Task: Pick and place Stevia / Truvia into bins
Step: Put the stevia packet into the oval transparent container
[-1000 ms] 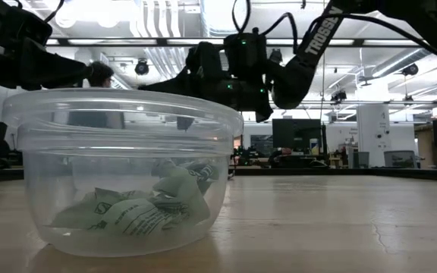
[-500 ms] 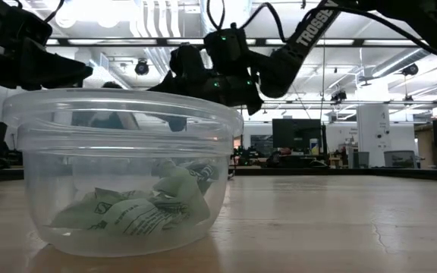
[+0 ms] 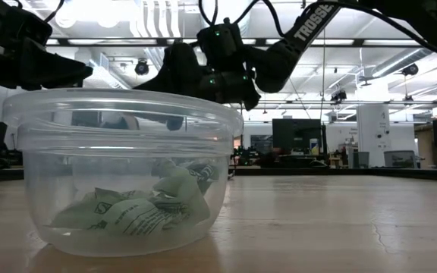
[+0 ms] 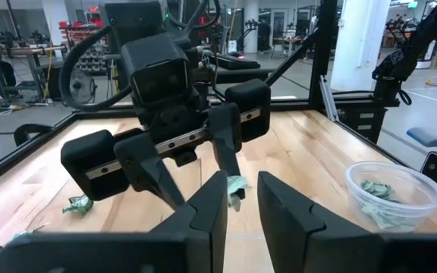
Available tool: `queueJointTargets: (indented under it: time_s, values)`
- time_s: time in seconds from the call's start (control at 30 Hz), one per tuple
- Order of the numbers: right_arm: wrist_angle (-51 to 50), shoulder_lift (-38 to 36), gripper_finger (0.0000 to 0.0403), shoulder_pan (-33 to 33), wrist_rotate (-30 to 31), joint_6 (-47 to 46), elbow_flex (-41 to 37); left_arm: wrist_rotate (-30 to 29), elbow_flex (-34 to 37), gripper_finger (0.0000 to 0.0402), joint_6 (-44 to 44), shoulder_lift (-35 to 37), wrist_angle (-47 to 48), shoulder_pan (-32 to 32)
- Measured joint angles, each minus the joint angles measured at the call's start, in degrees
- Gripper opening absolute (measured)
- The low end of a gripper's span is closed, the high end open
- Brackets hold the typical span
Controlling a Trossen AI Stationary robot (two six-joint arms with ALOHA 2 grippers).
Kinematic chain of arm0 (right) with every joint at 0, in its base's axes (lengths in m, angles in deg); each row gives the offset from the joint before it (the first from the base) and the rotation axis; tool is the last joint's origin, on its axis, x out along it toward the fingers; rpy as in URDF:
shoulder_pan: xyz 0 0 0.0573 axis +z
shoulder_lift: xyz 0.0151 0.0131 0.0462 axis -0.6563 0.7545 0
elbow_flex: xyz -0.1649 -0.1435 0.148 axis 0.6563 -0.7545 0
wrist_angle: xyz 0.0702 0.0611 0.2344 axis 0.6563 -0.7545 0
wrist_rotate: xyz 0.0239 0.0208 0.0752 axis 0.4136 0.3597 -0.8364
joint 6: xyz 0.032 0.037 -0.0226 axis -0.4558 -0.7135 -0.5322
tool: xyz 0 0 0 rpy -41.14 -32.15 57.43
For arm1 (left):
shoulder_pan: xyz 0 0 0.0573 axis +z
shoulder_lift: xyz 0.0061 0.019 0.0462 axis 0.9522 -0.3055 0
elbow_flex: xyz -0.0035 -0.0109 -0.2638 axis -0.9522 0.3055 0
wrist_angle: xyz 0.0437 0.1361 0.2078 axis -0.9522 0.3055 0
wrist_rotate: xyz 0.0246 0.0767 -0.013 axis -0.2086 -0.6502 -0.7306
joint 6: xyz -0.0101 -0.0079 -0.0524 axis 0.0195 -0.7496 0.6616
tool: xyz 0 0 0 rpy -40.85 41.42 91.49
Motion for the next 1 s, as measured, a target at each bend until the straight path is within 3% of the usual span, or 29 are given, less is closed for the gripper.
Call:
queueJointTargets:
  time_s: [0.33, 0.5, 0.6, 0.77, 1.0]
  values:
    - [-0.12, 0.02, 0.0254, 0.00, 0.01, -0.13, -0.02, -0.01, 0.00, 0.0057, -0.02, 0.00, 0.00, 0.00]
    - [-0.46, 0.02, 0.0262, 0.09, -0.03, 0.13, -0.02, 0.01, 0.00, 0.0057, -0.02, 0.00, -0.01, -0.02]
    - [-2.00, 0.00, 0.0215, 0.38, -0.01, 2.68, -0.04, 0.01, 0.00, 0.0057, -0.01, 0.00, -0.01, -0.01]
    - [-2.60, 0.00, 0.0039, 0.42, -0.12, 4.36, -0.09, 0.01, 0.00, 0.0057, 0.00, 0.00, 0.00, 0.00]
    - [-2.16, 0.00, 0.0025, 0.50, -0.08, 2.25, -0.09, 0.01, 0.00, 0.0057, -0.01, -0.02, -0.01, -0.02]
